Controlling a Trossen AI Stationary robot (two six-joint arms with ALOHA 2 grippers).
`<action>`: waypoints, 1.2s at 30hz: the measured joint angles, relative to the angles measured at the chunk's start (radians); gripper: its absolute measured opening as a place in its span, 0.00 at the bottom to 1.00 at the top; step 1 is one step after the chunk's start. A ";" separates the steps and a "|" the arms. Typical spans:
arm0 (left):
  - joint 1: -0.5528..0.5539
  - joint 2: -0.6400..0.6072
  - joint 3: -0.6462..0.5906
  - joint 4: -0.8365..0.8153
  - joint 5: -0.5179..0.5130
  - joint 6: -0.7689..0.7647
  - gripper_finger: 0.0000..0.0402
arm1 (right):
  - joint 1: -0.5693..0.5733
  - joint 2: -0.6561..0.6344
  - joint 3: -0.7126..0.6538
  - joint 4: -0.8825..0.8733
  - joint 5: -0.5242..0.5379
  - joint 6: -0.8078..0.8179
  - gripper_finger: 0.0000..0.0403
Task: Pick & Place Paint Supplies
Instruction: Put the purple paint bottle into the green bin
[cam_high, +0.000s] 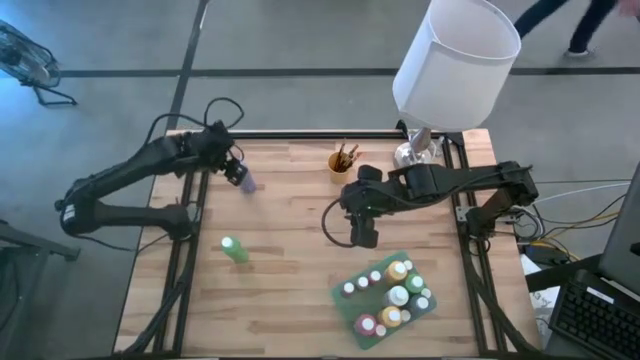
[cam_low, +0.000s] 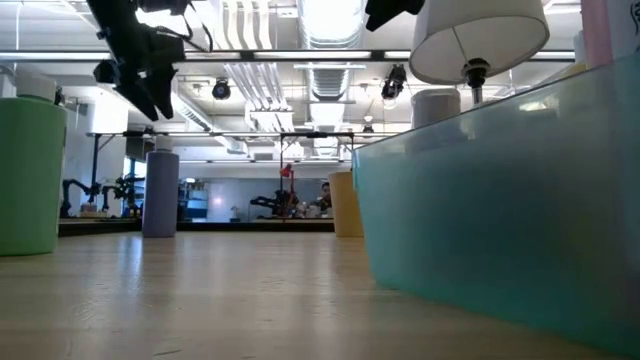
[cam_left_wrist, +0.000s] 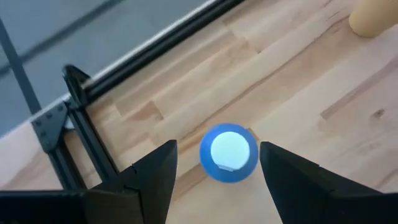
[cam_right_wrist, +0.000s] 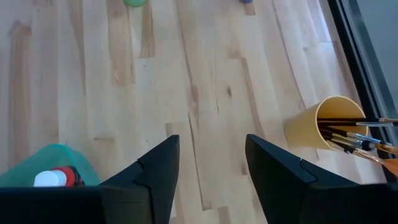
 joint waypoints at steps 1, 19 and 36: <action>0.021 0.008 0.000 0.003 0.020 0.004 0.58 | 0.000 0.000 0.000 0.001 0.000 -0.003 0.44; 0.058 0.237 -0.002 0.014 0.088 0.033 0.58 | 0.000 0.000 0.000 0.000 0.000 -0.019 0.52; 0.058 0.209 0.010 0.004 0.109 0.053 0.58 | 0.000 0.000 -0.035 0.000 0.002 -0.037 0.46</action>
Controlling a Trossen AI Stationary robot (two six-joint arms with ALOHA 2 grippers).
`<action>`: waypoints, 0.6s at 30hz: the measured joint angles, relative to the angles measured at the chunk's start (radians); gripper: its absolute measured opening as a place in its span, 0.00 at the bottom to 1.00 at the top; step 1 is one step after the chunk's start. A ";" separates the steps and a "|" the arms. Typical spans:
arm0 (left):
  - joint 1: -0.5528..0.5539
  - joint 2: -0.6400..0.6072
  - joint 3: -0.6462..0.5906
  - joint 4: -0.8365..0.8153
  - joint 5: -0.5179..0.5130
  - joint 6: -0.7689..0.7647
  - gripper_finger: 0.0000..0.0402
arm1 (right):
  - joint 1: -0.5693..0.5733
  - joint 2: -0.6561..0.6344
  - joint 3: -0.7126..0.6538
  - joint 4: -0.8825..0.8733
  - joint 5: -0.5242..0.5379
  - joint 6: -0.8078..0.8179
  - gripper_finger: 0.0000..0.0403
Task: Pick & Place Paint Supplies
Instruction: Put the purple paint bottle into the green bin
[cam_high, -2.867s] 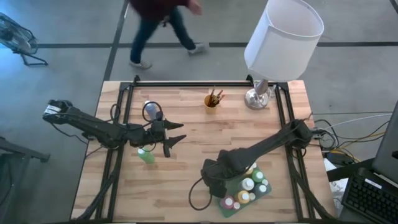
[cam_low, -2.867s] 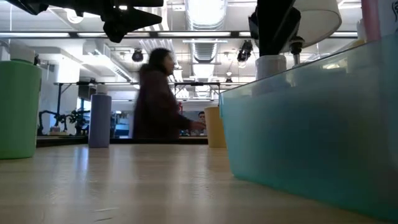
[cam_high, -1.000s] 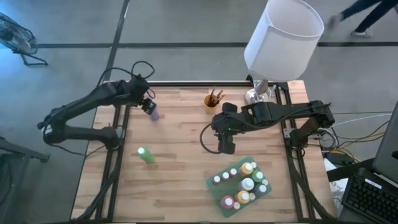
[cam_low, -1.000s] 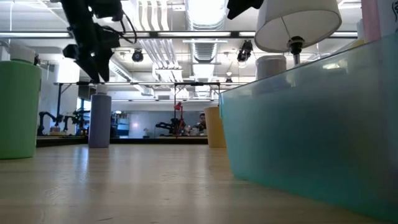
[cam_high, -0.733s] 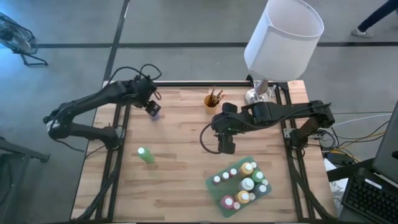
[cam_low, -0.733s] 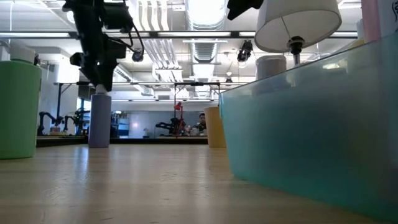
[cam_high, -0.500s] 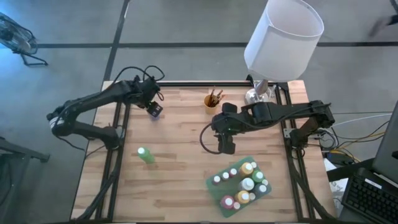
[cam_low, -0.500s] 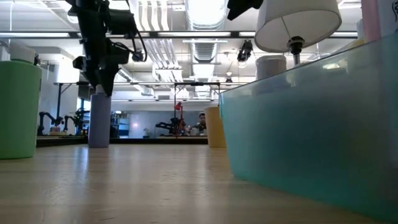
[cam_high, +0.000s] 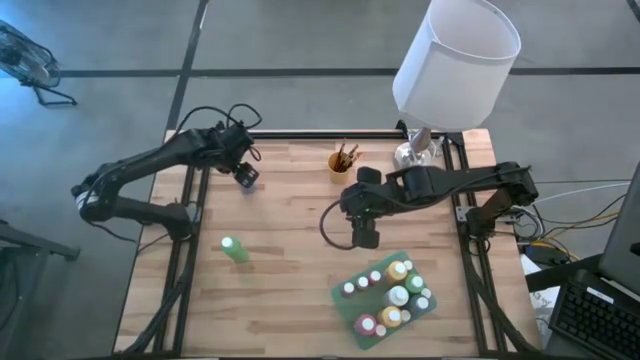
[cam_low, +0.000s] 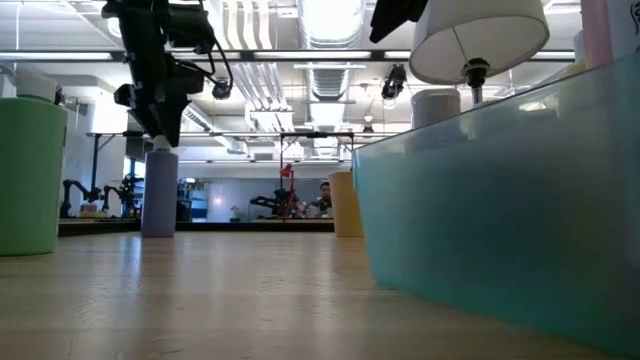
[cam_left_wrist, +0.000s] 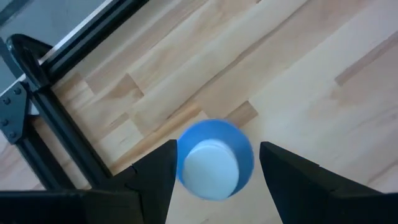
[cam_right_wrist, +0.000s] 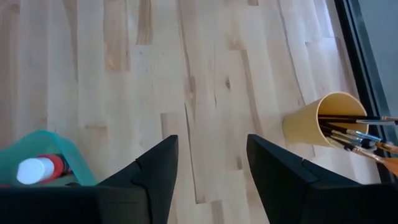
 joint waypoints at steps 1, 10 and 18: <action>0.001 -0.002 0.000 -0.009 0.000 0.000 0.58 | 0.000 0.000 -0.006 0.001 0.000 0.000 0.45; 0.011 0.002 -0.006 -0.011 -0.007 0.000 0.58 | 0.000 0.000 -0.040 0.007 0.000 0.000 0.40; 0.028 0.002 -0.007 -0.005 -0.010 0.007 0.53 | 0.000 0.000 -0.040 0.009 0.000 0.000 0.35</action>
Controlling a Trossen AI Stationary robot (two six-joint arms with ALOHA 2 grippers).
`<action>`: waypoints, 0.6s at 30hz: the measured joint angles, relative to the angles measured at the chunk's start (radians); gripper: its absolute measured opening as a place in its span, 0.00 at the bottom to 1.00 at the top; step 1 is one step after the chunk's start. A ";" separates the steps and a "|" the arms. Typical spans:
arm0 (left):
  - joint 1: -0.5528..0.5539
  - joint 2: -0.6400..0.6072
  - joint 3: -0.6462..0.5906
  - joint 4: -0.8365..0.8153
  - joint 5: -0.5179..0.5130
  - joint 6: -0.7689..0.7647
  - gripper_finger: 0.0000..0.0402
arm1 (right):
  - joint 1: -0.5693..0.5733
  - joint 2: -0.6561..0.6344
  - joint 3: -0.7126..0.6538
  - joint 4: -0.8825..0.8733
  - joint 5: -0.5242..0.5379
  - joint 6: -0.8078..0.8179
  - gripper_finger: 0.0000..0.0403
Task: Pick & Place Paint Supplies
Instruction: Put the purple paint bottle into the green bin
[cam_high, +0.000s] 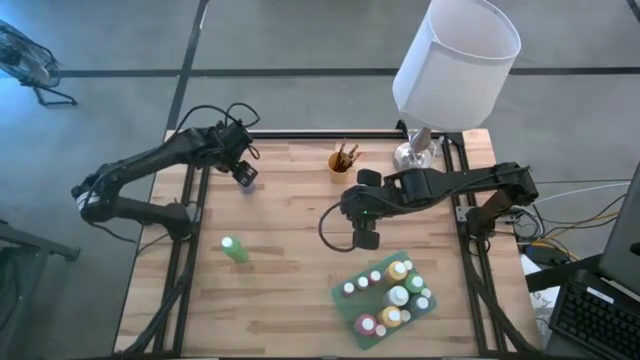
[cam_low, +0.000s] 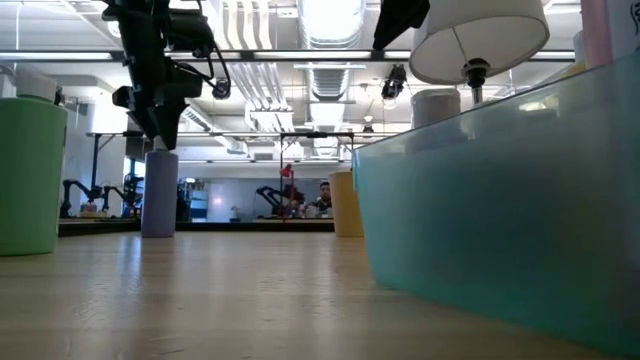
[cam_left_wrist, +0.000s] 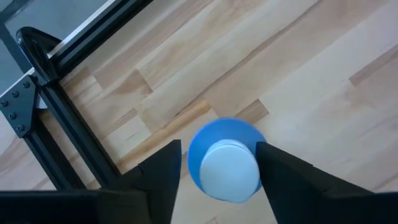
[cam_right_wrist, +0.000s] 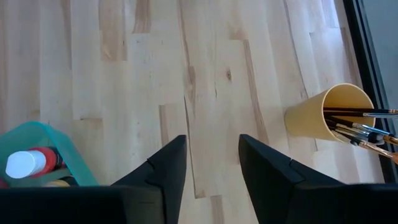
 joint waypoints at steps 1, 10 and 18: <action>0.000 0.000 0.000 0.000 0.000 0.000 0.51 | 0.000 0.000 0.000 0.000 0.000 0.000 0.34; 0.000 -0.001 0.000 0.001 0.010 0.017 0.32 | 0.000 0.000 0.000 0.000 0.000 0.000 0.28; 0.000 -0.001 0.000 -0.001 0.025 0.023 0.32 | 0.000 0.000 0.000 0.000 0.000 0.000 0.24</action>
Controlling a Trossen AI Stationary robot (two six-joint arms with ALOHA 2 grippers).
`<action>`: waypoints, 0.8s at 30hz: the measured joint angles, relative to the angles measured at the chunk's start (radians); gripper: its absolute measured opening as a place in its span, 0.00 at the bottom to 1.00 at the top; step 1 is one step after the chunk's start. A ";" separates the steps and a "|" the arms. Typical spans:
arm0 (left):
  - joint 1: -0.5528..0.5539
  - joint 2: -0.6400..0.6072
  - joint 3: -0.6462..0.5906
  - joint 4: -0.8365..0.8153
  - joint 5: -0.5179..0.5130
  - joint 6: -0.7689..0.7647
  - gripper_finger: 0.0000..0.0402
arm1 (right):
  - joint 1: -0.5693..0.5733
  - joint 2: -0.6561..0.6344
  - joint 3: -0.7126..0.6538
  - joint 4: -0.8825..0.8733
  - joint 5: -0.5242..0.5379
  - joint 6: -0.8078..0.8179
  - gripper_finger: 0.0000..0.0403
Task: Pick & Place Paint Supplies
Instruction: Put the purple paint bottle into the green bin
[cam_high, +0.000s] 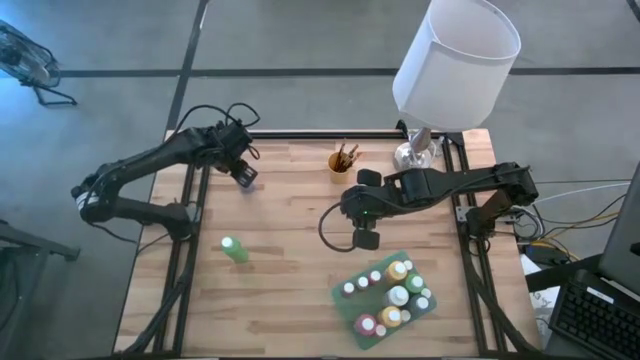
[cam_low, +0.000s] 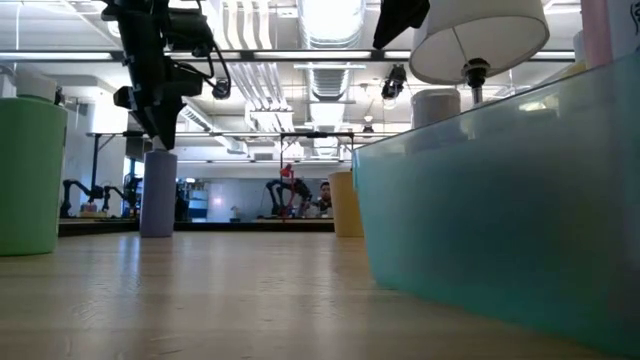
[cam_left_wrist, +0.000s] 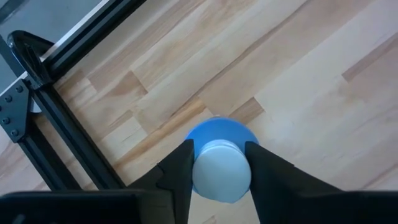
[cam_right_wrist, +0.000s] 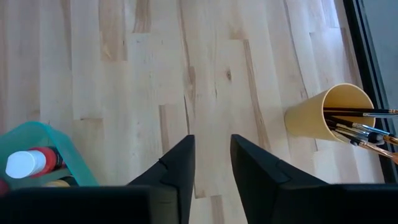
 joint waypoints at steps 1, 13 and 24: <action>0.000 0.000 0.000 0.000 0.000 0.000 0.33 | 0.000 0.000 0.000 0.000 0.000 0.000 0.23; 0.000 0.001 -0.002 -0.009 0.011 0.031 0.41 | 0.000 0.000 0.000 0.000 0.000 0.000 0.20; 0.000 0.001 0.000 -0.030 0.010 0.038 0.41 | 0.000 0.000 0.000 0.000 0.000 0.000 0.29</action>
